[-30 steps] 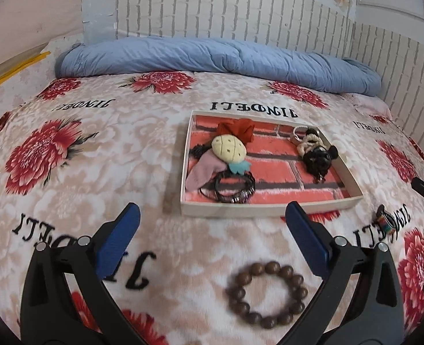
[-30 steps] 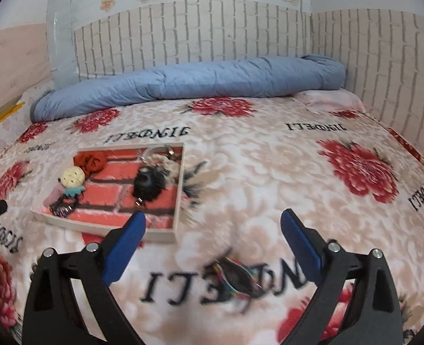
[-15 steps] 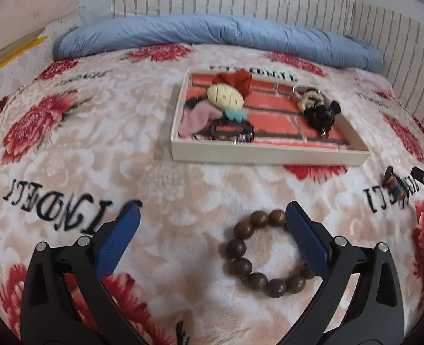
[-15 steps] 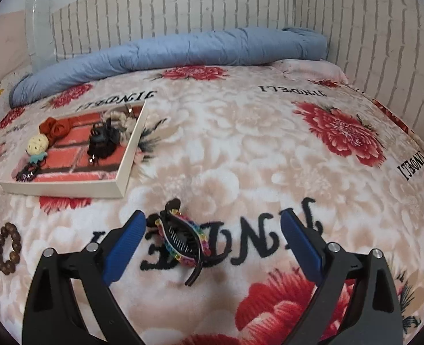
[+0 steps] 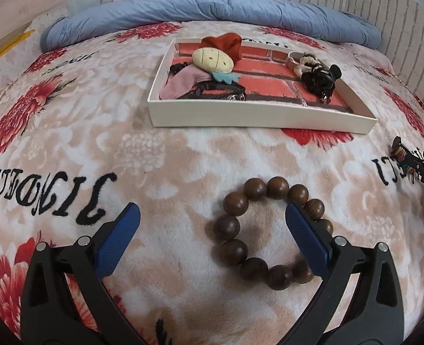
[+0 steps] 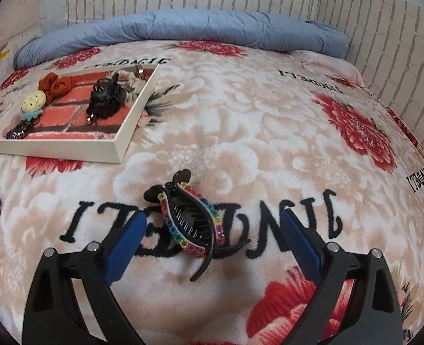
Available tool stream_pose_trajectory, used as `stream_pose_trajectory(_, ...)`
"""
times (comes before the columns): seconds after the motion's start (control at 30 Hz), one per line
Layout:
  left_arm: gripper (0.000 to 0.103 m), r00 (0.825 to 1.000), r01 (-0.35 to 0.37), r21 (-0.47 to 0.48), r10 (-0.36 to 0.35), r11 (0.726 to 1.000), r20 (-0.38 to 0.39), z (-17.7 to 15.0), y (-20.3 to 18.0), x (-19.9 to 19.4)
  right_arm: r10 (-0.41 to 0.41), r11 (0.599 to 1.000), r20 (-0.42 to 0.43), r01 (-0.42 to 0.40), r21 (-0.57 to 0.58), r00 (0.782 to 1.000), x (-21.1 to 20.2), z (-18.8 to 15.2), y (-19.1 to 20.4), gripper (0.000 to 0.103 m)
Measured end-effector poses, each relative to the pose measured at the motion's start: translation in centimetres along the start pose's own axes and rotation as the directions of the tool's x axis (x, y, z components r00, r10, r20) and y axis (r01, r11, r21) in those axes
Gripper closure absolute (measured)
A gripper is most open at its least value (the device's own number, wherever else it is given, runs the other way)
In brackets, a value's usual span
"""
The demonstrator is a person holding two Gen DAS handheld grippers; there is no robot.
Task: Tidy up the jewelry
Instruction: 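Grasp the wooden bead bracelet with the left gripper while the right grasps the rainbow hair claw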
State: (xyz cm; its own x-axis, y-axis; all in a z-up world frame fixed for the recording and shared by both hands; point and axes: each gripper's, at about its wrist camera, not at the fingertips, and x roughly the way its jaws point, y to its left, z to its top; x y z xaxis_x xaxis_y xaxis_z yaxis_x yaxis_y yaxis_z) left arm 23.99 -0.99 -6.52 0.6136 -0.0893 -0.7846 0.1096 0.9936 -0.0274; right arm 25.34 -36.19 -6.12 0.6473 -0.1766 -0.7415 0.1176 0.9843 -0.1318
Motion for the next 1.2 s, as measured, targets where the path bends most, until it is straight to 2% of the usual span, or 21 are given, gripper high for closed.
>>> stream_pose_trajectory(0.1,0.006,1.0,-0.001,0.011,0.001,1.0,-0.008,-0.1,-0.2,0.3,0.001,1.0,-0.018,-0.002,-0.015,1.0,0.6,0.1,0.3,0.02)
stream_pose_trajectory(0.17,0.01,1.0,0.004,0.015,-0.004,1.0,-0.013,-0.1,-0.3,0.4,0.003,1.0,-0.028,-0.003,-0.02,1.0,1.0,0.1,0.4,0.021)
stream_pose_trajectory(0.23,0.014,1.0,0.013,0.017,-0.012,1.0,-0.023,-0.2,-0.4,0.6,0.003,1.0,-0.039,-0.005,-0.028,0.999,1.3,0.0,0.6,0.026)
stream_pose_trajectory(0.33,0.015,0.999,0.016,0.012,-0.015,1.0,-0.041,-0.2,-0.3,1.1,0.01,0.999,-0.047,-0.011,-0.033,0.999,1.6,0.0,0.8,0.031)
stream_pose_trajectory(0.5,0.015,0.999,0.017,0.011,-0.016,1.0,-0.043,-0.3,-0.3,1.4,0.011,0.999,-0.053,-0.013,-0.036,0.999,1.8,0.0,0.9,0.035)
stream_pose_trajectory(0.77,0.022,0.999,0.007,0.012,-0.007,1.0,-0.043,-0.3,-0.4,1.4,0.018,0.999,-0.055,-0.02,-0.035,0.998,1.8,0.1,1.0,0.041)
stream_pose_trajectory(1.03,0.029,0.999,-0.006,0.013,0.006,1.0,-0.038,-0.3,-0.2,1.3,0.043,0.998,-0.058,-0.045,-0.035,0.997,1.7,0.2,1.1,0.054)
stream_pose_trajectory(1.2,0.032,0.999,-0.014,0.019,0.014,1.0,-0.035,-0.3,-0.3,1.2,0.054,0.998,-0.06,-0.056,-0.033,0.997,1.7,0.2,1.0,0.059)
